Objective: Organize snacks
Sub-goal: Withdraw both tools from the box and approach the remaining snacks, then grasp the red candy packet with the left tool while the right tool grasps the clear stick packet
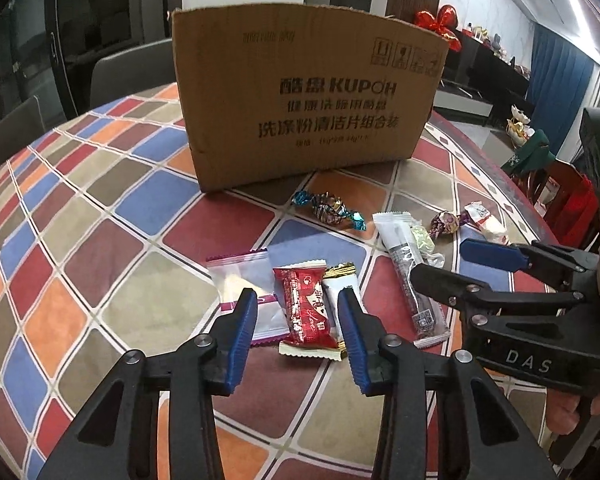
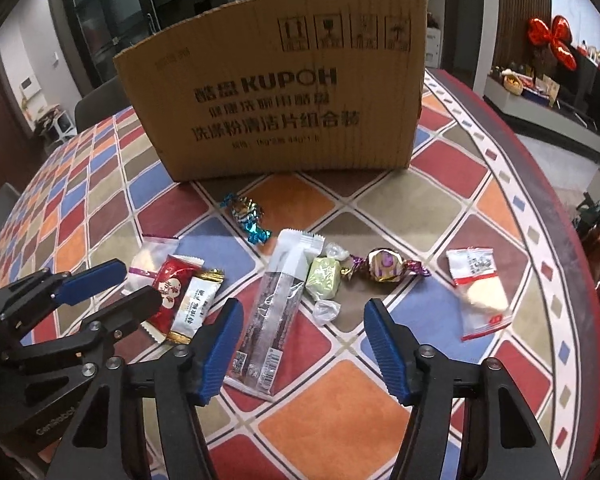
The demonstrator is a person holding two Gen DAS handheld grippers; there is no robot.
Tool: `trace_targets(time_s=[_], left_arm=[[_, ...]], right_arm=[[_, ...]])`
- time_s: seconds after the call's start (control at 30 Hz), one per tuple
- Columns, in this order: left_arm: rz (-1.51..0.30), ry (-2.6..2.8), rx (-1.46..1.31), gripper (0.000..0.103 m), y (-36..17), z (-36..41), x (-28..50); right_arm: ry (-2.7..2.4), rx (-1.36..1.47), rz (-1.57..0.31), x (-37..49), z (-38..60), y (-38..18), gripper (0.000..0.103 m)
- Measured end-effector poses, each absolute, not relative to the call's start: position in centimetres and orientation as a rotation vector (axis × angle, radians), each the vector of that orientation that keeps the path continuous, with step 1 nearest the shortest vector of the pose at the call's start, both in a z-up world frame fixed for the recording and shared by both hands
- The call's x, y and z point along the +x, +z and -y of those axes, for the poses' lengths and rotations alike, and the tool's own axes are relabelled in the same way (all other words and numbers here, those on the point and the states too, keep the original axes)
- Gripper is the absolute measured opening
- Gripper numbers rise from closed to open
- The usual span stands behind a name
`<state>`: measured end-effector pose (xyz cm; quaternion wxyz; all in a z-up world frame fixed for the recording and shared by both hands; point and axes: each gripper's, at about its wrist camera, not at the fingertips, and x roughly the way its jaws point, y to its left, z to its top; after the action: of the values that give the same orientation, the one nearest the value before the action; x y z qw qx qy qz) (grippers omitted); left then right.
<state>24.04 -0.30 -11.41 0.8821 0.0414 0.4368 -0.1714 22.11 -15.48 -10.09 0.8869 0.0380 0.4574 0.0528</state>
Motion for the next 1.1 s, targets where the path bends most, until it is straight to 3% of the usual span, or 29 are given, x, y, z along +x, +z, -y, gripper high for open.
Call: trace_targets(time_s=[0.47, 0.53, 0.57, 0.6, 0.77, 1.1], left_arm=[[-0.930, -0.363, 0.054, 0.033, -12.3, 0.6, 25.3], [-0.933, -0.369, 0.054, 0.027, -12.4, 0.8, 25.4], [-0.938, -0.372, 0.055, 0.023, -12.5, 0.9, 25.4], [-0.938, -0.372, 0.055, 0.023, -12.6, 1.0, 25.4], [-0.936, -0.369, 0.048, 0.022, -12.5, 0.9, 25.3], [-0.877, -0.359, 0.039, 0.022, -10.0, 0.7, 23.7]], right_arm=[[0.121, 0.075, -0.987, 23.3, 14.6, -11.4, 0.054], [0.119, 0.064, -0.985, 23.4, 14.5, -11.5, 0.049], [0.122, 0.060, -0.984, 23.4, 14.4, -11.5, 0.041], [0.126, 0.055, -0.984, 23.4, 14.4, -11.4, 0.035], [0.139, 0.052, -0.985, 23.4, 14.3, -11.4, 0.025], [0.153, 0.049, -0.955, 22.4, 14.5, -10.2, 0.021]])
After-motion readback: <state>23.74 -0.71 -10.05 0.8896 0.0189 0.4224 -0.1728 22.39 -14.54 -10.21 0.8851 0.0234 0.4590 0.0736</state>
